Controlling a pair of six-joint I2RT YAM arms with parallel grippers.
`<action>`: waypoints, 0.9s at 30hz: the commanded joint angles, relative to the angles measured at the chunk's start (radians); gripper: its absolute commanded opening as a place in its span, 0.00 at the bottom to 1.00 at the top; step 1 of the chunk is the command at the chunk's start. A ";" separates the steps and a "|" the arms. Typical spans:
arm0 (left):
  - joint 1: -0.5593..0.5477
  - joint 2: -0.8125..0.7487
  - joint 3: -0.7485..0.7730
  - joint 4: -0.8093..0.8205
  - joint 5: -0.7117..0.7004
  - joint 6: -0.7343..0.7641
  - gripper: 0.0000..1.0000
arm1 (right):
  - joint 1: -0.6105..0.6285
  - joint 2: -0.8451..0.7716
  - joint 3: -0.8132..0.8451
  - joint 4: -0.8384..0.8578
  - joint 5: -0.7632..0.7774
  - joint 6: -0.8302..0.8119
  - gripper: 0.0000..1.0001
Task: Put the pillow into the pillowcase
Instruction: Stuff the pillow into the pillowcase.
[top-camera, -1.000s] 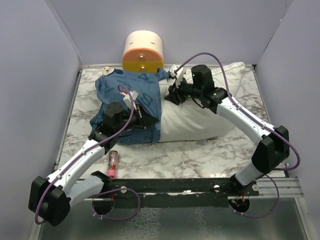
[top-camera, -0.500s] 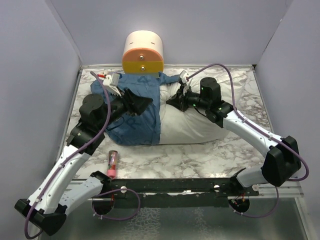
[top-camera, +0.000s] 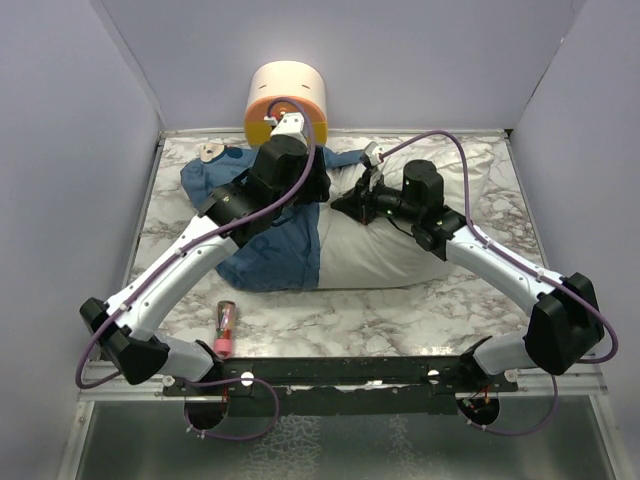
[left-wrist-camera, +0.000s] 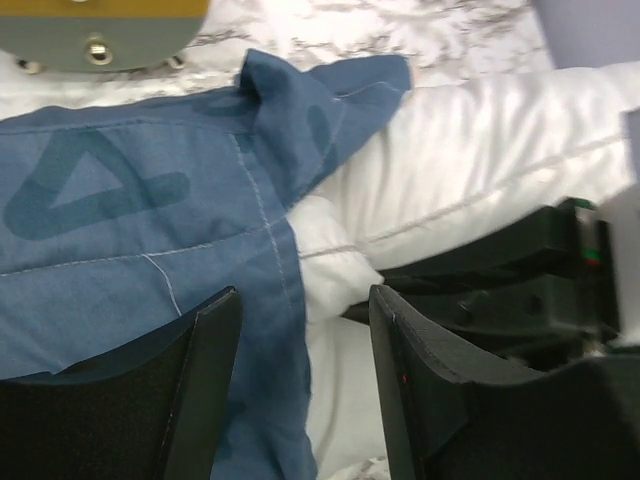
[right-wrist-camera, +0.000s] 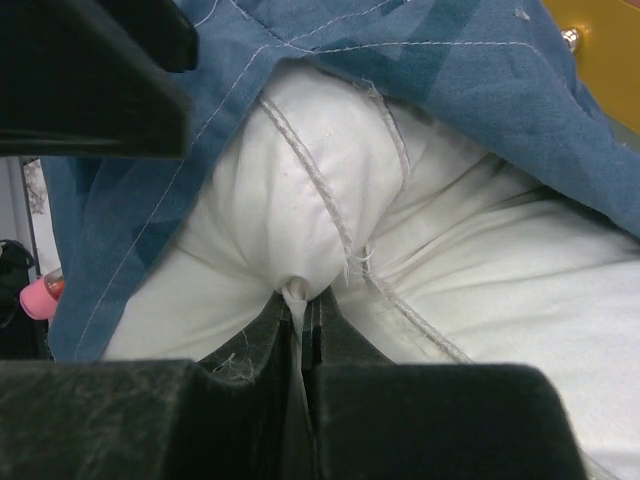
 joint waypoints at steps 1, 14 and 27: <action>-0.020 0.082 0.109 -0.184 -0.247 0.063 0.57 | 0.025 0.022 -0.056 -0.096 -0.061 0.068 0.01; -0.023 0.111 0.081 -0.098 -0.164 0.098 0.05 | 0.026 0.014 -0.070 -0.081 -0.063 0.070 0.01; -0.022 0.050 0.140 0.234 0.298 0.007 0.00 | 0.025 0.042 0.027 0.119 -0.085 0.188 0.01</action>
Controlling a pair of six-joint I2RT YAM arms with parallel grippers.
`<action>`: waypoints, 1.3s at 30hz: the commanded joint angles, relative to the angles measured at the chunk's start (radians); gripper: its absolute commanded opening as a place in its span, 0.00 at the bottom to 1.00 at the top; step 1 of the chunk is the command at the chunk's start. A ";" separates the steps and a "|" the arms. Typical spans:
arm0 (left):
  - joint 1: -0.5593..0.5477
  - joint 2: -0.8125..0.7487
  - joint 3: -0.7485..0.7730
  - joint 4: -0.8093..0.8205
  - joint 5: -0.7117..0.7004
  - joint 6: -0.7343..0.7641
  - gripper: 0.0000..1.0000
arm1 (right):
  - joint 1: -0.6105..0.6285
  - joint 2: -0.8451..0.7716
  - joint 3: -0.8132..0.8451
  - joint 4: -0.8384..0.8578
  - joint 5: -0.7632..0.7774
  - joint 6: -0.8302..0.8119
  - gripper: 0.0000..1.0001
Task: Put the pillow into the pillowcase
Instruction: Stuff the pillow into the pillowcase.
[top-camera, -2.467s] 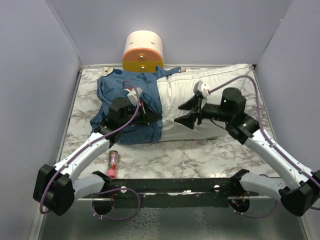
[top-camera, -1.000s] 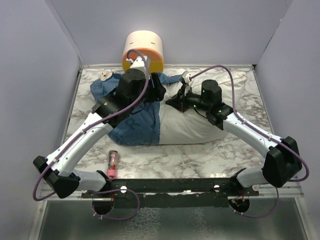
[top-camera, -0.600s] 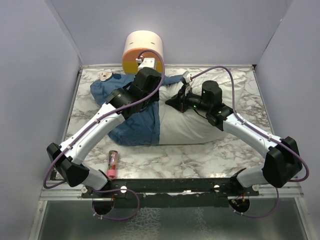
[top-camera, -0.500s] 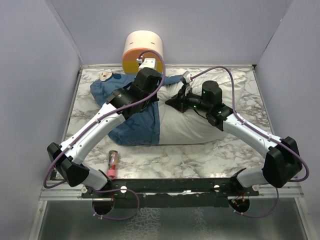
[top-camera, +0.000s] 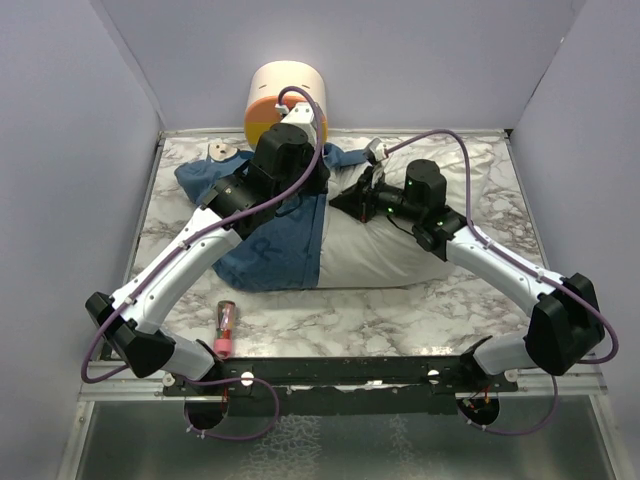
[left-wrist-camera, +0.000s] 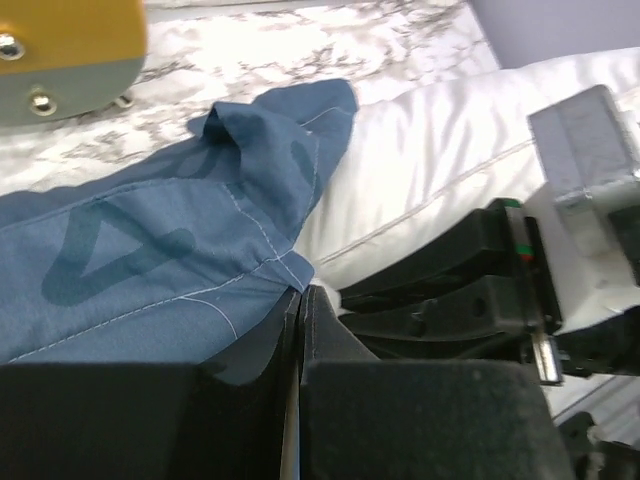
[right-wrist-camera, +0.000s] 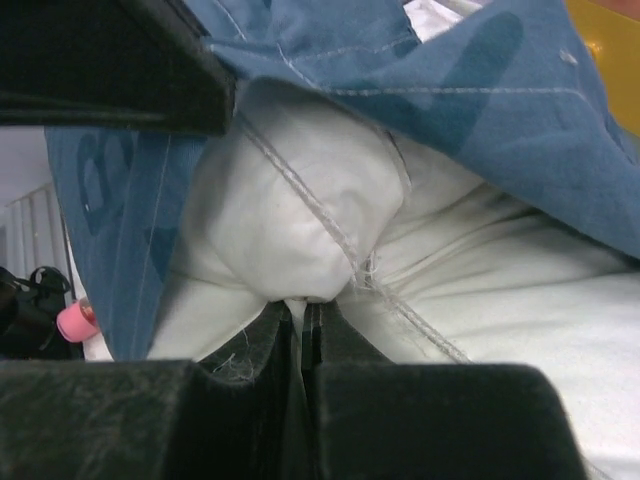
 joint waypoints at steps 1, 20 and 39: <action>-0.013 -0.027 0.042 0.284 0.267 -0.103 0.00 | 0.025 0.059 0.057 0.093 -0.072 0.129 0.01; 0.115 -0.335 -0.693 0.602 0.295 -0.332 0.00 | 0.022 -0.388 0.013 -0.237 0.085 -0.157 0.70; 0.114 -0.359 -0.613 0.596 0.350 -0.305 0.00 | -0.056 0.020 0.283 -0.868 0.067 -0.249 0.33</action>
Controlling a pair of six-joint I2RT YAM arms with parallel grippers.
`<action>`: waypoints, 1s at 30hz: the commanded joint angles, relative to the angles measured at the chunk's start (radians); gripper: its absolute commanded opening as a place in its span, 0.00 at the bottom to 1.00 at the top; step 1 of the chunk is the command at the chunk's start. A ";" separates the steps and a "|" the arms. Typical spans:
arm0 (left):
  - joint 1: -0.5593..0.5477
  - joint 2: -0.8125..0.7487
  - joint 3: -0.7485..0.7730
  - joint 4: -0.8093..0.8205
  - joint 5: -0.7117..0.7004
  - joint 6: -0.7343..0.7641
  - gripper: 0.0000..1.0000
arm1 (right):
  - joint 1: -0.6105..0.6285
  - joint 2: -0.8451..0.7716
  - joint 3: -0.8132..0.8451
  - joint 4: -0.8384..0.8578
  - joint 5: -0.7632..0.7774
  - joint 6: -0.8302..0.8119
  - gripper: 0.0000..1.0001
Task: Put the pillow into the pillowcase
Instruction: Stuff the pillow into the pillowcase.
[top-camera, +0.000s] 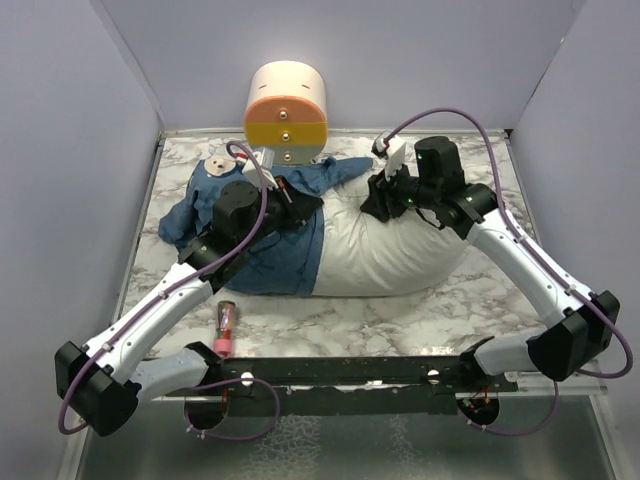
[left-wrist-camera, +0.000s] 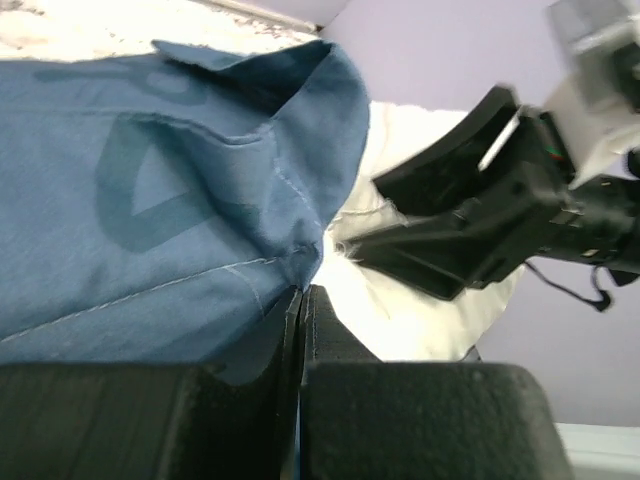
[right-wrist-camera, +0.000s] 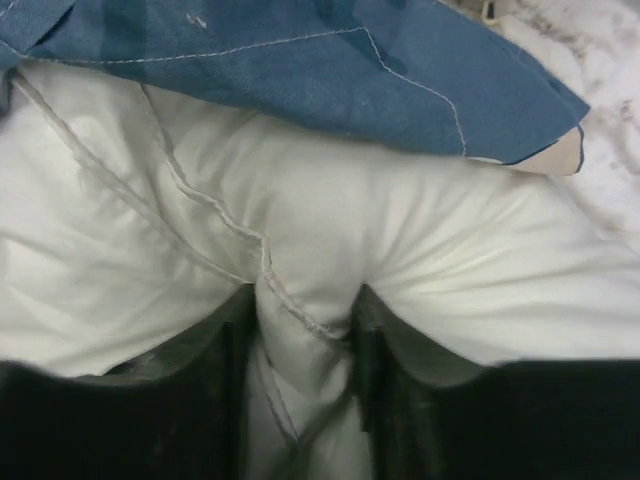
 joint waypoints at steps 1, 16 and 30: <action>-0.002 0.021 0.092 0.026 0.069 0.020 0.00 | 0.004 0.062 -0.034 -0.091 -0.167 0.009 0.20; 0.003 0.446 0.801 0.094 0.198 0.085 0.00 | 0.003 0.117 0.416 0.381 -0.046 0.172 0.01; 0.005 0.019 -0.033 0.081 0.128 0.033 0.19 | 0.007 -0.356 -0.565 0.615 -0.363 0.182 0.01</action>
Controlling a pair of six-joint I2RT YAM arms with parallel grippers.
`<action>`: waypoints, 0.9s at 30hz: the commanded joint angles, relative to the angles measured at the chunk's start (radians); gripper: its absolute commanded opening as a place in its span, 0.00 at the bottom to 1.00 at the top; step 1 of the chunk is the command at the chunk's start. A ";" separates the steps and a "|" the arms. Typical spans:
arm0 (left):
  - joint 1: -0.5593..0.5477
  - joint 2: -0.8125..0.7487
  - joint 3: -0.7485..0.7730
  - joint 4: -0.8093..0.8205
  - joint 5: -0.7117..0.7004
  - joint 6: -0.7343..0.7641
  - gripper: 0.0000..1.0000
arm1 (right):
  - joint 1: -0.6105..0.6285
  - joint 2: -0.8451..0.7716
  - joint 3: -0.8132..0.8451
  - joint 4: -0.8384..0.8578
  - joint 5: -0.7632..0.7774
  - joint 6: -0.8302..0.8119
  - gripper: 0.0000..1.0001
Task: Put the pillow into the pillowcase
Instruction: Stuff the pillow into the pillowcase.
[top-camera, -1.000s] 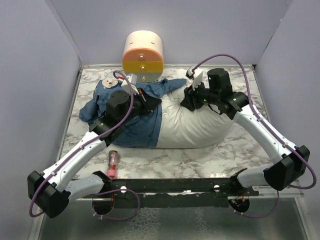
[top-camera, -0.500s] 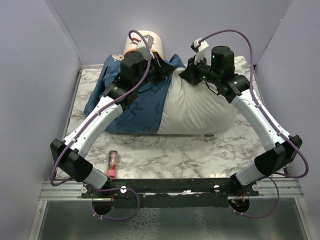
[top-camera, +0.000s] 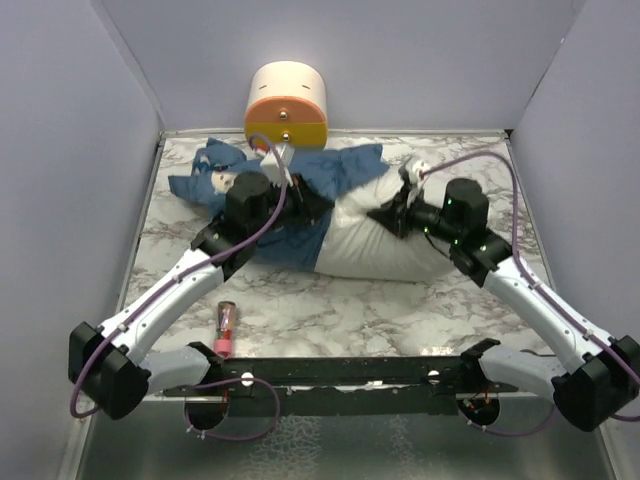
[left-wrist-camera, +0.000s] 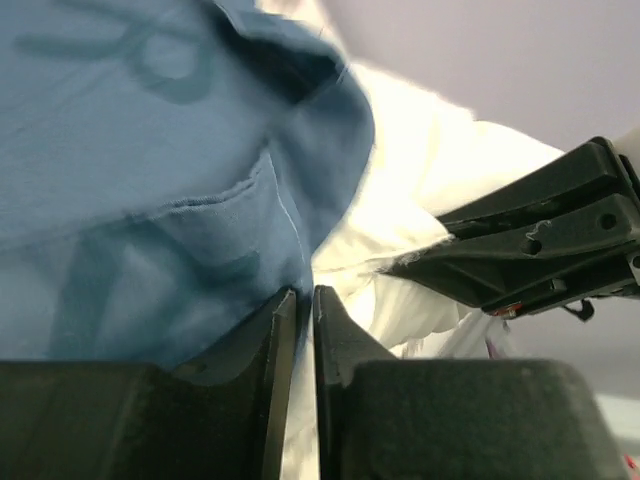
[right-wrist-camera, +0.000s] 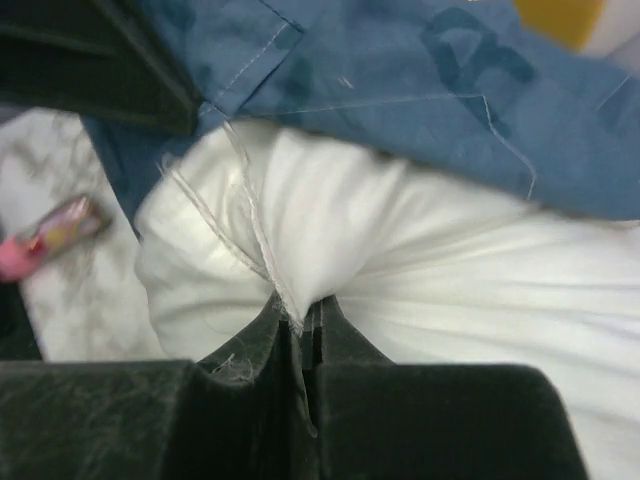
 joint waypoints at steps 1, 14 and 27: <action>-0.010 -0.196 -0.265 0.040 -0.018 -0.084 0.26 | 0.046 -0.150 -0.288 0.115 -0.259 0.120 0.01; -0.010 -0.284 0.181 -0.431 -0.097 -0.029 0.65 | 0.050 -0.174 -0.365 0.134 -0.297 0.195 0.01; -0.099 0.300 0.624 -0.580 -0.110 0.455 0.83 | 0.049 -0.243 -0.409 0.114 -0.271 0.222 0.01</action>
